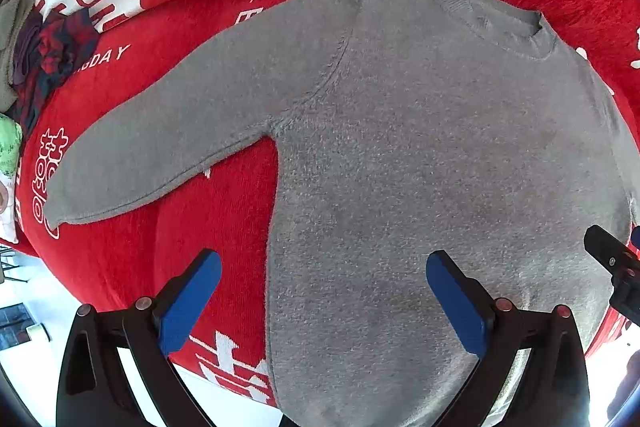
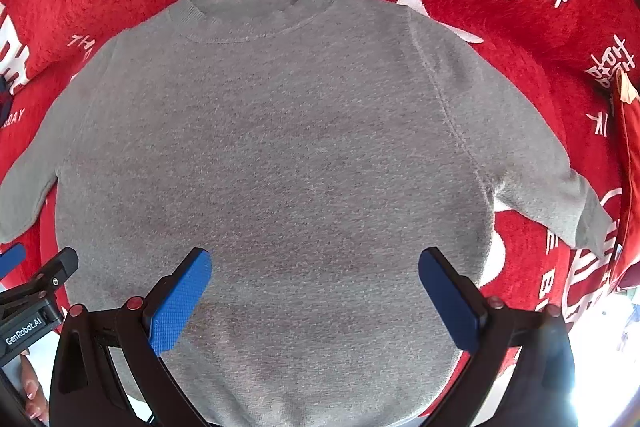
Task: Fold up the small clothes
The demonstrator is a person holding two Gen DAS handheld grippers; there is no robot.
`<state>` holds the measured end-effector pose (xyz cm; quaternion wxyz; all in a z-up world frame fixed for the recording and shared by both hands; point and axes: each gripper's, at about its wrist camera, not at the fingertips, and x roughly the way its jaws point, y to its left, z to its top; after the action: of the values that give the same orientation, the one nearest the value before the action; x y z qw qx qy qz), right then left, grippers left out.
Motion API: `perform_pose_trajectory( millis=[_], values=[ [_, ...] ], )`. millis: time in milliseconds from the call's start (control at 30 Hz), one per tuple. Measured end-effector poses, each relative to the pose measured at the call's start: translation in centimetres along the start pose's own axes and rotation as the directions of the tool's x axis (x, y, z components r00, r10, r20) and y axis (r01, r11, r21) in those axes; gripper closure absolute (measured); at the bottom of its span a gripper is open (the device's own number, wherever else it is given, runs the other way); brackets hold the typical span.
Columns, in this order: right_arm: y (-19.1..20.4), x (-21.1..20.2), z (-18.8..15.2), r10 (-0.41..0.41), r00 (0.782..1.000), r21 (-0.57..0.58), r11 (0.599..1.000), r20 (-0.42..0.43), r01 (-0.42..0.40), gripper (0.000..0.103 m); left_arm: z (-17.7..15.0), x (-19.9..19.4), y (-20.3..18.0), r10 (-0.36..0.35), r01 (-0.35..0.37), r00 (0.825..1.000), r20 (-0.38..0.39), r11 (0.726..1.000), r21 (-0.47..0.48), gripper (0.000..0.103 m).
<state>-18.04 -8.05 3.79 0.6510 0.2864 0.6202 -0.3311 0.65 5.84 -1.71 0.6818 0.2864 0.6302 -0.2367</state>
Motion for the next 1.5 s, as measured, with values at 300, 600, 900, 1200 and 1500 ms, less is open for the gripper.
perform_pose_trajectory(
  millis=[300, 600, 900, 1200, 1500],
  values=[
    [0.2, 0.1, 0.0, -0.011, 1.0, -0.003, 1.0, -0.002, 0.011, 0.0, 0.4, 0.1, 0.6, 0.0, 0.001, 1.0, 0.003, 1.0, -0.011, 0.0],
    [0.4, 0.1, 0.2, -0.012, 1.0, -0.003, 1.0, -0.004, 0.012, 0.0, 0.3, 0.2, 1.3, -0.007, 0.007, 1.0, 0.002, 1.0, -0.027, 0.0],
    [1.4, 0.1, 0.1, -0.019, 1.0, -0.034, 0.999, -0.007, 0.019, 0.0, 0.0, 0.9, 2.8, -0.005, 0.006, 1.0, 0.006, 0.998, -0.067, 0.0],
    [3.3, -0.4, 0.2, -0.009, 1.0, -0.062, 0.998, 0.002, 0.009, 0.0, 0.1, 1.3, 4.9, -0.017, 0.019, 1.0, 0.014, 0.994, -0.106, 0.0],
    [6.4, -0.6, 0.3, 0.002, 1.0, -0.131, 0.991, -0.004, -0.003, 0.0, 0.3, 2.6, 8.9, -0.102, 0.106, 0.994, 0.033, 0.974, -0.199, 0.0]
  ],
)
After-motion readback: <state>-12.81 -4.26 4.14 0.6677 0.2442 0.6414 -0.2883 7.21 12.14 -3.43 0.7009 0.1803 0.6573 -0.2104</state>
